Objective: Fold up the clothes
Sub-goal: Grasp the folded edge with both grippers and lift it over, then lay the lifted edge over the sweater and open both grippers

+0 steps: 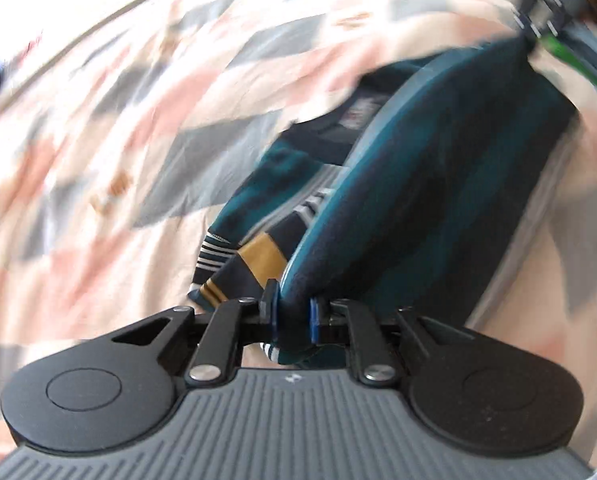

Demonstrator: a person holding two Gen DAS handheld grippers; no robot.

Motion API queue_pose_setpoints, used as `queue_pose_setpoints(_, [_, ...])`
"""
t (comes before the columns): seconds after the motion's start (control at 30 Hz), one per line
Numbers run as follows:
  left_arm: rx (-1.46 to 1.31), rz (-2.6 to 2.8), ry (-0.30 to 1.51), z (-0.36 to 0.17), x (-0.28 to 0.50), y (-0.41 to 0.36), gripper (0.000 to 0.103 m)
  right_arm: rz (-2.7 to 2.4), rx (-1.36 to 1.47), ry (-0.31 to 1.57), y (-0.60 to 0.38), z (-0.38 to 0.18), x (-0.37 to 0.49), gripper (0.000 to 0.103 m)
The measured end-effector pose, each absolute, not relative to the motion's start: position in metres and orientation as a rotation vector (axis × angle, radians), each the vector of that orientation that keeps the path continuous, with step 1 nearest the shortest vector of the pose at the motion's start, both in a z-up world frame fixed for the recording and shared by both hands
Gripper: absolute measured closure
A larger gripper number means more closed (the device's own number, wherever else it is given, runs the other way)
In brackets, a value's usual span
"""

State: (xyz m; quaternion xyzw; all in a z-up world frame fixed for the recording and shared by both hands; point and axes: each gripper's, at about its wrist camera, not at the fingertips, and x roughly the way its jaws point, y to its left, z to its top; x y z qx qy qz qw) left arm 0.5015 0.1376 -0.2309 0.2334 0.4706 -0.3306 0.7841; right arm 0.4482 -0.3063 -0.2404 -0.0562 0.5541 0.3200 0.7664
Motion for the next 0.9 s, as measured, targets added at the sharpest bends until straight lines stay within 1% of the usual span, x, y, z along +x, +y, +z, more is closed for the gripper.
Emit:
queue_pose_setpoints(0.03, [0.466, -0.7, 1.046, -0.246, 0.512, 0.136, 0.089, 0.672, -0.07, 1.217, -0.308, -0.251, 0.452, 0.08])
queue_pose_setpoints(0.07, [0.426, -0.699, 1.062, -0.256, 0.519, 0.137, 0.086, 0.665, -0.01, 1.207, -0.313, -0.256, 0.451, 0.076])
queue_pose_setpoints(0.13, [0.299, -0.702, 1.069, -0.263, 0.525, 0.145, 0.083, 0.666, 0.115, 1.171, -0.326, -0.262, 0.445, 0.064])
queue_pose_setpoints(0.17, [0.22, -0.712, 1.075, -0.263, 0.528, 0.152, 0.075, 0.671, 0.189, 1.151, -0.335, -0.263, 0.442, 0.051])
queue_pose_setpoints(0.2, [0.141, -0.723, 1.081, -0.263, 0.531, 0.16, 0.065, 0.662, 0.259, 1.133, -0.343, -0.263, 0.439, 0.042])
queue_pose_setpoints(0.23, [0.063, -0.721, 1.09, -0.264, 0.529, 0.171, 0.063, 0.651, 0.318, 1.119, -0.348, -0.265, 0.438, 0.041])
queue_pose_setpoints(0.27, [-0.012, -0.714, 1.106, -0.267, 0.534, 0.181, 0.062, 0.639, 0.374, 1.105, -0.353, -0.266, 0.437, 0.041])
queue_pose_setpoints(0.3, [-0.068, -0.715, 1.117, -0.268, 0.537, 0.186, 0.064, 0.626, 0.407, 1.095, -0.355, -0.27, 0.438, 0.043])
queue_pose_setpoints(0.33, [-0.122, -0.717, 1.127, -0.268, 0.54, 0.189, 0.065, 0.608, 0.405, 1.095, -0.353, -0.273, 0.439, 0.053])
queue_pose_setpoints(0.37, [-0.177, -0.719, 1.136, -0.268, 0.542, 0.193, 0.078, 0.583, 0.375, 1.095, -0.348, -0.274, 0.44, 0.084])
queue_pose_setpoints(0.4, [-0.178, -0.713, 1.137, -0.267, 0.541, 0.194, 0.089, 0.545, 0.344, 1.089, -0.344, -0.271, 0.443, 0.085])
queue_pose_setpoints(0.47, [-0.142, -0.729, 1.105, -0.255, 0.54, 0.19, 0.09, 0.517, 0.344, 1.06, -0.346, -0.256, 0.44, 0.088])
queue_pose_setpoints(0.63, [-0.036, -0.778, 1.009, -0.22, 0.554, 0.193, 0.09, 0.474, 0.35, 0.996, -0.359, -0.236, 0.454, 0.088])
queue_pose_setpoints(0.7, [-0.026, -0.768, 0.991, -0.222, 0.559, 0.192, 0.088, 0.448, 0.37, 0.994, -0.364, -0.241, 0.466, 0.088])
queue_pose_setpoints(0.77, [-0.018, -0.758, 0.974, -0.224, 0.563, 0.191, 0.086, 0.412, 0.344, 1.034, -0.359, -0.255, 0.478, 0.088])
queue_pose_setpoints(0.83, [-0.01, -0.748, 0.957, -0.226, 0.568, 0.19, 0.087, 0.389, 0.33, 1.038, -0.352, -0.263, 0.486, 0.088])
queue_pose_setpoints(0.9, [-0.003, -0.737, 0.94, -0.228, 0.573, 0.189, 0.089, 0.405, 0.316, 0.99, -0.35, -0.253, 0.485, 0.088])
